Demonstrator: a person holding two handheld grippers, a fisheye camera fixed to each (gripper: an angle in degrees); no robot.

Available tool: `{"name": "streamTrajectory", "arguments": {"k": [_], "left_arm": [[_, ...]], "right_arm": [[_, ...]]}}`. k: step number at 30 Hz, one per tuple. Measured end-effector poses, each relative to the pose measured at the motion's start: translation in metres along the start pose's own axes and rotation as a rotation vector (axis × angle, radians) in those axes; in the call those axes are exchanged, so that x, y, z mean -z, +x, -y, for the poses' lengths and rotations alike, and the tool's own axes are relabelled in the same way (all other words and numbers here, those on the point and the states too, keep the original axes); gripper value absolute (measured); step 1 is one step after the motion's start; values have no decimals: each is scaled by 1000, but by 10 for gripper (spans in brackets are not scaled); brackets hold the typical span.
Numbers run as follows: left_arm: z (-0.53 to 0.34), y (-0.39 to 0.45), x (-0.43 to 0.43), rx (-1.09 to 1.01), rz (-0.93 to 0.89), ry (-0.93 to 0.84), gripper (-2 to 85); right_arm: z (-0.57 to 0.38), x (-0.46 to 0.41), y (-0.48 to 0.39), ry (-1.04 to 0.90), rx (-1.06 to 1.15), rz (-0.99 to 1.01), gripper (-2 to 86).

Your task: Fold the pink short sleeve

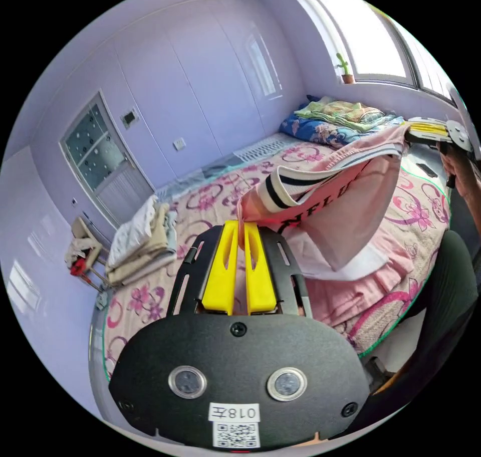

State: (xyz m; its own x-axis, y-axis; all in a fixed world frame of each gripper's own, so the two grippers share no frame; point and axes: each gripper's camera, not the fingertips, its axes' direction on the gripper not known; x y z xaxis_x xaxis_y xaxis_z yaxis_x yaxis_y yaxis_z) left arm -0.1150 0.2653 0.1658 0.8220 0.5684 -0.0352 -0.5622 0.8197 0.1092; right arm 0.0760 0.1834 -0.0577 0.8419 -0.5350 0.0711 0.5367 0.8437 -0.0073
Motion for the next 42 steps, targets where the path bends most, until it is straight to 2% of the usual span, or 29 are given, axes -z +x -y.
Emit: {"name": "streamTrajectory", "arguments": {"k": [7, 13, 19, 24, 28, 30, 32, 36, 38, 39, 40, 41, 42], "left_arm": [[64, -33, 140, -10, 169, 318, -6], [57, -27, 279, -17, 304, 524, -6], [16, 7, 377, -47, 411, 627, -7], [9, 28, 390, -80, 430, 623, -7], [35, 39, 344, -120, 414, 582, -6], [57, 38, 300, -130, 374, 534, -6], [90, 34, 214, -141, 308, 439, -5], [148, 27, 43, -142, 217, 257, -1], [196, 22, -83, -139, 187, 160, 6], [209, 19, -116, -123, 168, 138, 9], [233, 15, -183, -101, 129, 93, 19], [250, 14, -250, -66, 95, -5, 35], [256, 14, -282, -48, 57, -70, 53]], "right_arm": [[81, 132, 20, 359, 50, -148, 10], [106, 248, 16, 583, 107, -243, 9], [97, 334, -6, 675, 219, -358, 8], [94, 353, -6, 643, 289, -289, 7], [111, 325, 8, 586, 290, -247, 8], [125, 295, 17, 534, 283, -232, 8], [141, 253, 27, 465, 271, -196, 9], [187, 109, 52, 257, 247, -87, 14], [213, 31, 61, 164, 241, -60, 18], [234, -27, 67, 89, 242, -59, 22], [255, -89, 73, 3, 241, -44, 29], [264, -123, 76, -44, 236, -33, 33], [275, -184, 83, -142, 204, 9, 51]]}}
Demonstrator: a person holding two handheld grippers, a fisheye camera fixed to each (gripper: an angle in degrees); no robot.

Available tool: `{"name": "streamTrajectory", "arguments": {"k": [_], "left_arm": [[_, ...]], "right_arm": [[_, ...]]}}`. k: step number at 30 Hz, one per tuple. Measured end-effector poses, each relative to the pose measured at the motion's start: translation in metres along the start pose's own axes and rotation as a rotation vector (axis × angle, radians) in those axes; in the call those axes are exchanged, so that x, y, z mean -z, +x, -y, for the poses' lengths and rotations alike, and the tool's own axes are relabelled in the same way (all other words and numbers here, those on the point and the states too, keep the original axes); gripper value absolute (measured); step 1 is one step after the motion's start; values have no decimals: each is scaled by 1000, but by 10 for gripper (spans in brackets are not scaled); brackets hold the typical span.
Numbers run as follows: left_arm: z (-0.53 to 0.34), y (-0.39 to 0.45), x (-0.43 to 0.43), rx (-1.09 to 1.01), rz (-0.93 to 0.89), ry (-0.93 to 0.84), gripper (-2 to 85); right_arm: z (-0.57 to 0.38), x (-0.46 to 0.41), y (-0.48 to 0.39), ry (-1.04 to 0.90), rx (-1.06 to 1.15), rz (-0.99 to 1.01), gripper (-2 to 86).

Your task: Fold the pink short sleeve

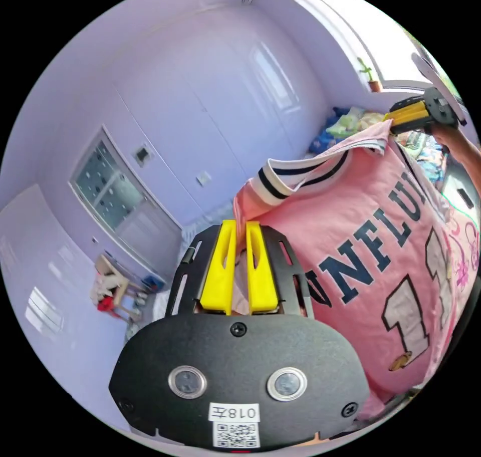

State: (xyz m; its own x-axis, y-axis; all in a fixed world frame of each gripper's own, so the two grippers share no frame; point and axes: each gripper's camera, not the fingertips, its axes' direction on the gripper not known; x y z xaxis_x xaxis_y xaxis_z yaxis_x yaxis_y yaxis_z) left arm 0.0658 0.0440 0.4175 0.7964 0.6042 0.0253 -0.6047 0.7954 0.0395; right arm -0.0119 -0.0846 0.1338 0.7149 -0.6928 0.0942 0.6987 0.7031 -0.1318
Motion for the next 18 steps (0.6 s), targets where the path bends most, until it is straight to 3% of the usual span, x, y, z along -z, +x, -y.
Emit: {"name": "streamTrajectory", "arguments": {"k": [1, 3, 7, 11, 18], "left_arm": [[4, 2, -50, 48, -78, -100, 89], [-9, -2, -89, 161, -132, -131, 116], [-82, -26, -116, 367, -202, -77, 126], [-192, -25, -108, 515, -335, -79, 116], [-321, 30, -53, 736, -491, -103, 113]], "right_arm": [[6, -53, 7, -106, -39, 45, 68], [-4, -109, 13, -224, -88, 49, 83], [-73, -144, 31, -163, -185, 73, 79], [-172, -148, 42, -153, -280, 238, 76], [-371, -133, 50, -147, -776, 670, 79]]}}
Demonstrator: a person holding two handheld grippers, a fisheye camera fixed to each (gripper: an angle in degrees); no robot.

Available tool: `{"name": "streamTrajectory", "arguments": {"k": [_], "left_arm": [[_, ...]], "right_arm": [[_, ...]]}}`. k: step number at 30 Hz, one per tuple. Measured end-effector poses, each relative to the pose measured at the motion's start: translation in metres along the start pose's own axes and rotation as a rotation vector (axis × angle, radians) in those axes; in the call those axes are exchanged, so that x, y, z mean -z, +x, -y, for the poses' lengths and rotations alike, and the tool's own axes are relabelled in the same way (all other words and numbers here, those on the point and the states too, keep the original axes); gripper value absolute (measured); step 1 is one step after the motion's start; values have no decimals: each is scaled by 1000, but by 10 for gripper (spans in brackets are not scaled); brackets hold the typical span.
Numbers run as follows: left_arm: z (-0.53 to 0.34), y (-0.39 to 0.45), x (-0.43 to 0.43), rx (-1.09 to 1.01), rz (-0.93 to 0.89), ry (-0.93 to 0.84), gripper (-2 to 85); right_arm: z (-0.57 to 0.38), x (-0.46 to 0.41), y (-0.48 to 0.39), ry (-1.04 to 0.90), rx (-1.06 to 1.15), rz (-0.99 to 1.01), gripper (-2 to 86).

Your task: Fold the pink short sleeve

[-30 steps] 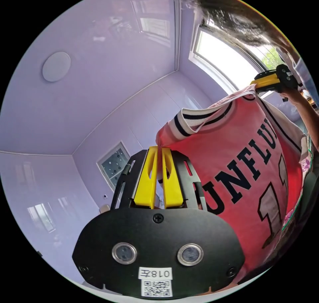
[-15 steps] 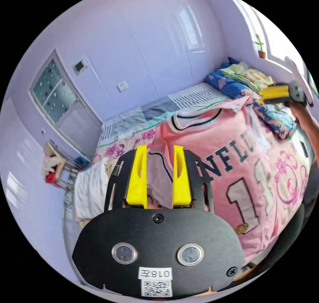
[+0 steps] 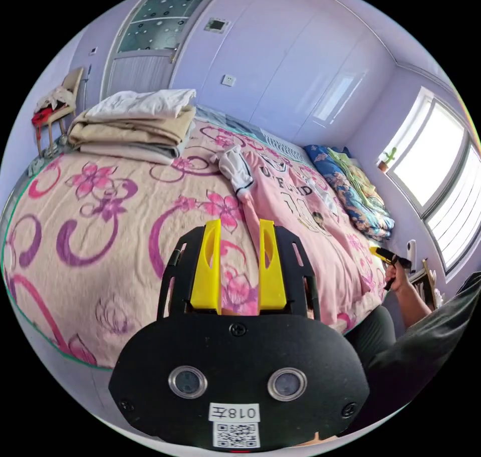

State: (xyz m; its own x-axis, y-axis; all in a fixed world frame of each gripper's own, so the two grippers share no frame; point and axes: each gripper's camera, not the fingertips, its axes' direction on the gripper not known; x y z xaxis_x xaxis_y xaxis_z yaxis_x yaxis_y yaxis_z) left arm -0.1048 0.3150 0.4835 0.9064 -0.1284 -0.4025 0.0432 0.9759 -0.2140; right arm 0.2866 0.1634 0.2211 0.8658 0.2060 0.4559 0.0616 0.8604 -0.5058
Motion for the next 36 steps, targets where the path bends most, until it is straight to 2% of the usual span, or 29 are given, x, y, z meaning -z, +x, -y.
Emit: {"name": "streamTrajectory", "arguments": {"k": [5, 10, 17, 20, 22, 30, 34, 35, 36], "left_arm": [[-64, 31, -9, 97, -75, -34, 114], [-61, 65, -48, 73, -37, -155, 122], [-32, 120, -101, -38, 123, -264, 127], [-21, 136, -122, -58, 166, -279, 131], [-13, 146, -131, -79, 168, -300, 135], [2, 176, -174, -109, 141, -383, 120], [15, 179, -197, -105, 165, -437, 55], [17, 178, -200, -104, 71, -449, 9], [17, 176, -201, -90, 31, -454, 5]], "right_arm": [[-44, 4, 21, 18, -92, 73, 94], [-42, -28, 31, -128, -72, 189, 123], [-31, -57, 42, -228, -56, 16, 130], [-28, -69, 58, -239, -86, 7, 95], [-25, -64, 67, -203, -86, -1, 21], [-22, -36, 91, -144, -69, -13, -2], [-22, -36, 114, -128, -112, 15, -3], [-22, -35, 117, -125, -119, 21, -3], [-21, -33, 124, -112, -135, 35, -3]]}}
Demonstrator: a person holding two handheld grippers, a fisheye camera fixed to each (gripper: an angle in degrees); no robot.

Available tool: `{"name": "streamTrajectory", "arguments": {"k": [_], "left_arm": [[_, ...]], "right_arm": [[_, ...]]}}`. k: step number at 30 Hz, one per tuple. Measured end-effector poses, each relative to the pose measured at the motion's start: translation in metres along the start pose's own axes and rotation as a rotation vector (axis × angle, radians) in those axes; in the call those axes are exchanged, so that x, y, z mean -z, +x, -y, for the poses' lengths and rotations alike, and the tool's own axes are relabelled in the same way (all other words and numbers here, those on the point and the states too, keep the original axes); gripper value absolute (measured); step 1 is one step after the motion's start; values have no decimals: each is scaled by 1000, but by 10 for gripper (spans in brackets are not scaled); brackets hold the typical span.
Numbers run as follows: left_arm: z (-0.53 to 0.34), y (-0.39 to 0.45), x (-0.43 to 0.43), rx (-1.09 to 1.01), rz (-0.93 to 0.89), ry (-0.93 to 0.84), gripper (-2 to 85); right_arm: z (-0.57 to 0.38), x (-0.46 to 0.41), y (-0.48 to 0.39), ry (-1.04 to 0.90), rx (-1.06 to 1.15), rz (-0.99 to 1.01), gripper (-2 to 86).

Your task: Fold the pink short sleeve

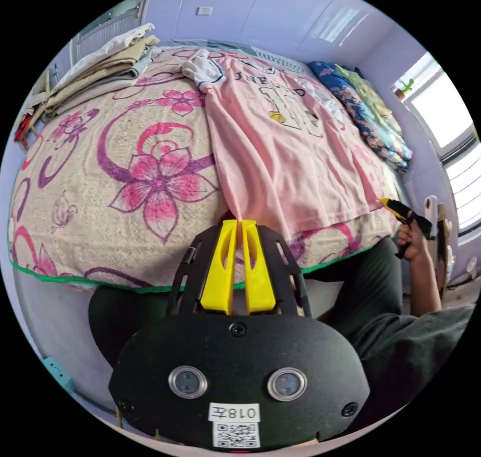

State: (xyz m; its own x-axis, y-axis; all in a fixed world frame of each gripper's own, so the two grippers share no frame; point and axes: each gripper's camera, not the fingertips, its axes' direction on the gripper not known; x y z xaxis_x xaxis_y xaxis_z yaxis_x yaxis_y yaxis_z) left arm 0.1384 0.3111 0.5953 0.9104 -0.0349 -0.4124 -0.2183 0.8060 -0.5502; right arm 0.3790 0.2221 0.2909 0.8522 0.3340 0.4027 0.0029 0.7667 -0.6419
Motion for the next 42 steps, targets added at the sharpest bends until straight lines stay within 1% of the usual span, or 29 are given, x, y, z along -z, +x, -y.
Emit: {"name": "streamTrajectory", "arguments": {"k": [3, 4, 5, 8, 11, 12, 15, 17, 18, 20, 21, 23, 25, 26, 27, 28, 29, 31, 32, 35, 37, 39, 42], "left_arm": [[0, -22, -14, 76, -64, -15, -7], [-3, -39, -20, 134, -151, 0, -8], [-10, -56, -23, 196, -234, 37, -8], [-33, -94, -12, 319, -346, 173, -9], [-56, -119, 21, 350, -423, 301, -10], [-59, -122, 31, 341, -426, 318, -10], [-72, -122, 75, 246, -359, 338, -10], [-84, -125, 87, 209, -270, 294, -9], [-87, -129, 83, 213, -260, 269, -9], [-101, -151, 55, 290, -256, 183, -9], [-104, -156, 49, 306, -253, 169, -9], [-111, -164, 39, 344, -256, 155, -6], [-107, -160, 38, 321, -221, 118, -1], [-103, -156, 34, 296, -196, 61, 4], [-101, -154, 30, 288, -186, 22, 18], [-99, -150, 25, 267, -155, -47, 47], [-100, -147, 25, 254, -118, -77, 75], [-107, -148, 36, 270, -82, -54, 111], [-113, -151, 51, 297, -73, 12, 124], [-120, -158, 82, 329, -79, 139, 132], [-116, -156, 89, 303, -81, 134, 129], [-114, -151, 90, 281, -43, 110, 124], [-119, -144, 88, 264, -18, 92, 119]], "right_arm": [[4, 13, 13, 37, -25, 25, -4], [6, 17, 18, 47, -33, 30, -4], [7, 18, 21, 51, -38, 33, -4], [10, 28, 38, 77, -82, 52, -4], [8, 42, 51, 115, -121, 126, -5], [6, 52, 52, 134, -118, 167, -5], [-2, 78, 48, 155, -77, 237, -5], [-9, 83, 44, 130, -53, 218, -5], [-14, 81, 45, 98, -52, 202, -5], [-22, 70, 54, 46, -92, 175, -5], [-27, 62, 63, 20, -135, 141, -5], [-31, 57, 74, 6, -187, 152, -4], [-28, 61, 71, -7, -187, 110, -2], [-26, 62, 68, -15, -175, 86, -2], [-20, 64, 61, -37, -145, 40, 0], [-14, 65, 54, -62, -119, 10, 3], [-11, 66, 50, -70, -105, 2, 5], [1, 64, 31, -92, -42, -14, 17], [5, 61, 26, -103, -24, -20, 27], [22, 37, 0, -189, 40, -62, 77], [35, 12, -14, -245, 57, -42, 97], [43, 0, -25, -263, 65, -29, 101], [51, -17, -43, -280, 82, -68, 100]]}}
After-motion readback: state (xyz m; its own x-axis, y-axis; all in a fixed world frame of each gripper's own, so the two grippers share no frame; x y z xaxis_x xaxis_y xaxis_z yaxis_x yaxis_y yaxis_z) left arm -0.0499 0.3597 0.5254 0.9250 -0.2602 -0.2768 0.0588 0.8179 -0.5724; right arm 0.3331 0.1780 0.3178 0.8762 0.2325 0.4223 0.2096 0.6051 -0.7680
